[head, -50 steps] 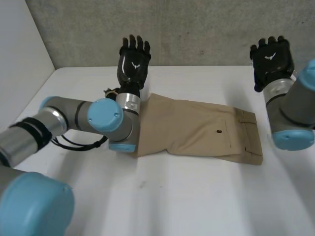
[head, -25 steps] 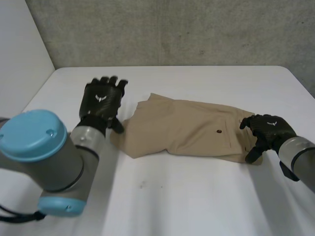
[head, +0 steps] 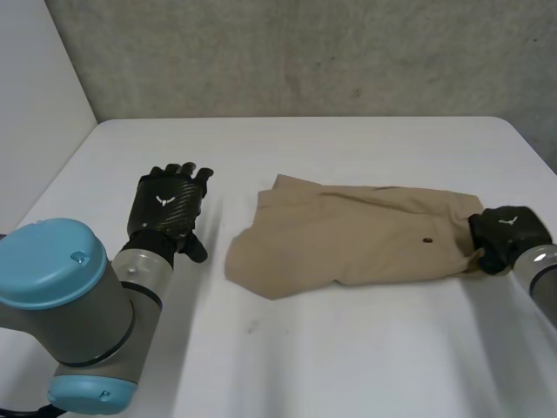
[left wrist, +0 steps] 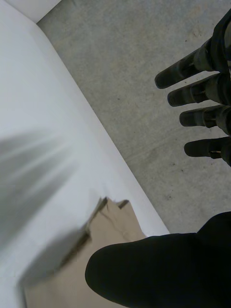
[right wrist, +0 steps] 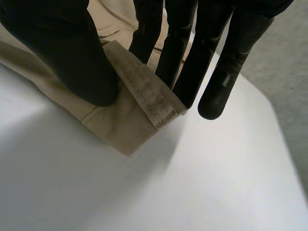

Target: Fold the shorts.

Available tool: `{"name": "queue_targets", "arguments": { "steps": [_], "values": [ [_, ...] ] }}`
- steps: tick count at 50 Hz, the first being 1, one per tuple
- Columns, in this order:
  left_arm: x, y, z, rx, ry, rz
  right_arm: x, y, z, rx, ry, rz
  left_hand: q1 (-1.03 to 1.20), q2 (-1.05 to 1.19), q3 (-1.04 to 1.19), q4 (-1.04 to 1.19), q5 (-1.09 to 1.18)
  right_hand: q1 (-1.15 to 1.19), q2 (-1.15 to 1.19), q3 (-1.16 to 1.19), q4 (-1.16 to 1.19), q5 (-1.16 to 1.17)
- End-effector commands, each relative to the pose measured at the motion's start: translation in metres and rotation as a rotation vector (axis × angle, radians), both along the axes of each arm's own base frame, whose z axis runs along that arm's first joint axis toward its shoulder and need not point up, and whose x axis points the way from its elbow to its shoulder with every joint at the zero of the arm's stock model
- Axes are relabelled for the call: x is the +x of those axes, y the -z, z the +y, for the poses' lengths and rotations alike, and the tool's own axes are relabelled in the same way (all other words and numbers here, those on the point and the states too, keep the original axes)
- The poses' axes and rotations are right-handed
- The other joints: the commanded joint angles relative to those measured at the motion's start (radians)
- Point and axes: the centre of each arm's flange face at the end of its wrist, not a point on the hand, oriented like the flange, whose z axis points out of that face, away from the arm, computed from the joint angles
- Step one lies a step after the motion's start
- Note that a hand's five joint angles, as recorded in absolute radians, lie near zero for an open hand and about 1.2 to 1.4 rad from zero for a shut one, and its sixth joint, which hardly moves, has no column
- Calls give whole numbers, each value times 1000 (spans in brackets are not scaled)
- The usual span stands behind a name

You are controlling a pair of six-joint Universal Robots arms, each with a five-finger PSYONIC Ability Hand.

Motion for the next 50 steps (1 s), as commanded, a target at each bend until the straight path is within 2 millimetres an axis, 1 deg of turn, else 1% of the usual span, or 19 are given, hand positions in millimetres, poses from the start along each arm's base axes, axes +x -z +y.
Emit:
{"name": "queue_targets", "arguments": {
  "steps": [1,5,7,9,10,14,15,18,20,22,23,25,28,29,33,35,38,42,50],
  "values": [
    [2,-5,0,-8,-6,5,-16,-53,-19,-138,-30,224,-17,-28,-43,-32,-46,466,221,241,206,297],
    [2,-8,-1,-16,-6,10,20,-80,-18,-253,-152,309,-17,-28,-43,-32,-46,466,221,241,206,297],
    [2,-8,-1,-17,-6,11,63,-96,-6,-338,-273,319,-17,-28,-43,-32,-46,466,221,241,206,297],
    [2,-10,-2,-25,-6,15,88,-99,4,-368,-350,307,-17,-28,-43,-32,-46,466,221,241,206,297],
    [1,-11,-2,-29,-6,18,110,-98,13,-385,-419,299,-17,-28,-43,-32,-46,466,221,241,206,297],
    [-1,-22,-5,-64,-6,37,160,-83,44,-392,-599,275,-17,-28,-43,-32,-46,466,221,241,206,297],
    [-1,-26,-7,-74,-6,44,183,-77,66,-395,-702,258,-17,-28,-43,-32,-46,466,221,241,206,297],
    [-4,-39,-11,-110,-5,64,210,-58,106,-359,-872,225,-17,-28,-43,-32,-46,466,221,241,206,297],
    [-8,-48,-14,-136,0,79,213,-49,117,-326,-924,210,-17,-28,-43,-32,-46,360,115,135,100,191],
    [-12,-60,-17,-165,4,97,211,-42,127,-275,-978,190,-17,-28,-43,-32,-46,-86,-331,-311,-346,-255],
    [-15,-69,-20,-188,7,111,210,-43,132,-253,-1003,170,-17,-28,-43,-32,-46,-468,-713,-693,-728,-637],
    [-19,-77,-24,-208,10,125,211,-48,134,-252,-1010,149,-17,-28,-43,-32,-46,-755,-1001,-981,-1015,-925],
    [-29,-88,-29,-224,29,137,208,-71,117,-275,-932,77,-17,-28,-43,-32,-46,-755,-1001,-981,-1015,-925],
    [-34,-87,-30,-218,38,135,199,-86,96,-272,-826,13,-17,-28,-43,-32,-46,-755,-1001,-981,-1015,-925],
    [-68,-83,-28,-177,110,120,173,-121,52,-262,-560,-169,-17,-28,-43,-32,-46,-755,-1001,-981,-1015,-925],
    [-84,-76,-28,-135,142,113,169,-125,43,-240,-494,-233,-16,-28,-42,-31,-45,-755,-1001,-981,-1015,-925],
    [-96,-62,-34,-55,151,132,166,-110,32,-141,-449,-271,-16,-28,-42,-31,-45,-755,-1001,-981,-1015,-925],
    [-104,-26,-35,103,150,119,170,-90,25,-59,-441,-244,-10,-22,-37,-25,-39,-755,-1001,-981,-1015,-925],
    [-105,17,-28,249,144,24,175,-40,12,132,-429,-203,-10,-22,-37,-25,-39,-755,-1001,-981,-1015,-925]
  ]
}}
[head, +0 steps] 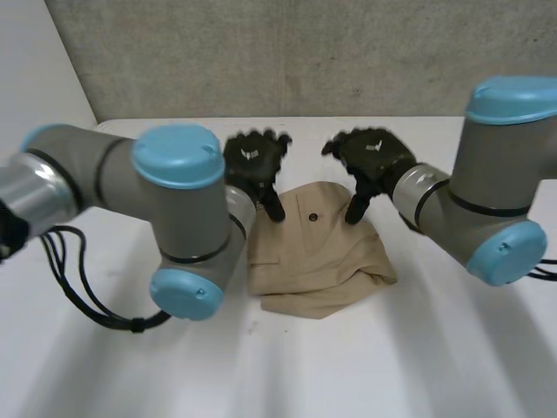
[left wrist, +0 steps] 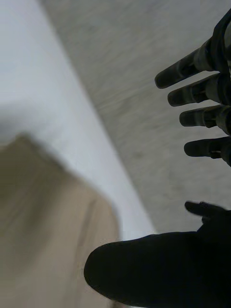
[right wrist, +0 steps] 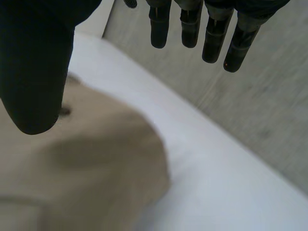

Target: Fold the shorts.

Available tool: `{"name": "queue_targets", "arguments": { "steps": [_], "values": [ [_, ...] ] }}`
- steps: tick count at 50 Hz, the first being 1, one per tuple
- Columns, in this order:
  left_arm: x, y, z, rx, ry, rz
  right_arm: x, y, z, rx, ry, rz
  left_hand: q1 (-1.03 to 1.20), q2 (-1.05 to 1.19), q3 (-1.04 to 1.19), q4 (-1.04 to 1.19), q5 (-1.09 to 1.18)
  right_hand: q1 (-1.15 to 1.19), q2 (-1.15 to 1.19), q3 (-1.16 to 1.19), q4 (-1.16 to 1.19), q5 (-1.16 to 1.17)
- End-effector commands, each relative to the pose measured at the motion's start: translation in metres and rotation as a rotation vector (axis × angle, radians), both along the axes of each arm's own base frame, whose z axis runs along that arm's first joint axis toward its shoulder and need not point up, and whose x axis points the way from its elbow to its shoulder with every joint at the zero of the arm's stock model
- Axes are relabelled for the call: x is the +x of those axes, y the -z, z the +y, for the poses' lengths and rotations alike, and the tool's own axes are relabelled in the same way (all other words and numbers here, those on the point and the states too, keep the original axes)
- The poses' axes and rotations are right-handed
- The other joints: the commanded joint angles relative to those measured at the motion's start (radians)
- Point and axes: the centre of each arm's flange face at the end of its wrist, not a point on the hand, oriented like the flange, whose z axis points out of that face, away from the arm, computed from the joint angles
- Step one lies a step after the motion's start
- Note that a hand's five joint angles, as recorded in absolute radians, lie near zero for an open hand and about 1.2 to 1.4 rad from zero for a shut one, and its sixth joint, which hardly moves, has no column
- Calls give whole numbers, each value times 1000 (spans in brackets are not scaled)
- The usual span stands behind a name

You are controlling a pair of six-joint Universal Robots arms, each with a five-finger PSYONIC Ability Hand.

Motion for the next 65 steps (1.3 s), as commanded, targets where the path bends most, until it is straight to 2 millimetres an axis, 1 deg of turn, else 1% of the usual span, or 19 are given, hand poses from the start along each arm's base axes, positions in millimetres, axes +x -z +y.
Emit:
{"name": "queue_targets", "arguments": {
  "steps": [1,9,21,28,31,33,34,36,37,39,40,42,43,44,46,50,53,58,65],
  "values": [
    [2,42,6,138,1,-96,4,54,-13,177,-14,97,-10,-22,-34,-25,-39,-29,-45,-34,-60,-69],
    [8,74,8,226,-3,-182,-19,83,-33,261,55,155,-10,-22,-34,-25,-39,-29,-45,-34,-60,-69],
    [11,89,10,216,23,-303,-26,96,-23,262,24,243,-10,-22,-34,-25,-39,-29,-45,-34,-60,-69],
    [12,87,11,215,24,-300,-31,94,-24,252,21,266,-13,-25,-37,-28,-42,-29,-45,-34,-60,-69],
    [11,80,13,212,29,-288,-34,77,-25,223,33,242,-13,-25,-37,-28,-42,-29,-45,-34,-60,-69],
    [11,68,15,195,27,-271,-33,51,-24,158,38,209,-13,-25,-37,-28,-42,-29,-45,-34,-60,-69],
    [13,46,16,162,23,-241,-33,42,-24,136,43,194,-13,-25,-37,-28,-42,-29,-45,-34,-60,-69],
    [15,24,19,127,21,-208,-33,22,-24,86,56,152,-13,-25,-37,-28,-42,-29,-45,-34,-60,-69],
    [18,12,21,109,18,-191,-33,-1,-22,33,73,95,-16,-28,-40,-31,-45,-29,-45,-34,-60,-69],
    [24,-23,27,54,12,-134,-35,-26,-20,-13,98,25,-17,-28,-41,-32,-46,-29,-45,-34,-60,-69],
    [27,-36,30,32,9,-111,-39,-53,-16,-54,129,-52,-17,-28,-41,-32,-46,-29,-45,-34,-60,-69],
    [33,-65,35,-19,0,-59,-45,-77,-12,-88,166,-126,-17,-28,-41,-32,-46,-29,-45,-34,-60,-69],
    [43,-93,40,-67,-17,-5,-47,-88,-9,-100,185,-162,-17,-28,-41,-32,-46,-29,-45,-34,-60,-69],
    [49,-106,41,-88,-32,21,-53,-106,-3,-117,222,-224,-17,-28,-41,-32,-46,-29,-45,-34,-60,-69],
    [70,-135,40,-136,-92,79,-59,-121,4,-135,259,-272,-17,-28,-41,-32,-46,-29,-45,-34,-60,-69],
    [107,-170,38,-198,-192,129,-75,-148,23,-191,345,-307,-17,-28,-41,-32,-46,-29,-45,-34,-60,-69],
    [123,-177,40,-188,-226,110,-84,-157,35,-219,391,-289,-17,-28,-41,-32,-46,-29,-45,-34,-60,-69],
    [139,-168,44,-115,-259,52,-88,-155,43,-212,397,-233,-17,-28,-41,-32,-46,-29,-45,-34,-60,-69],
    [140,-169,46,-115,-261,63,-90,-155,42,-228,397,-200,-17,-28,-41,-32,-46,-29,-45,-34,-60,-69]
  ]
}}
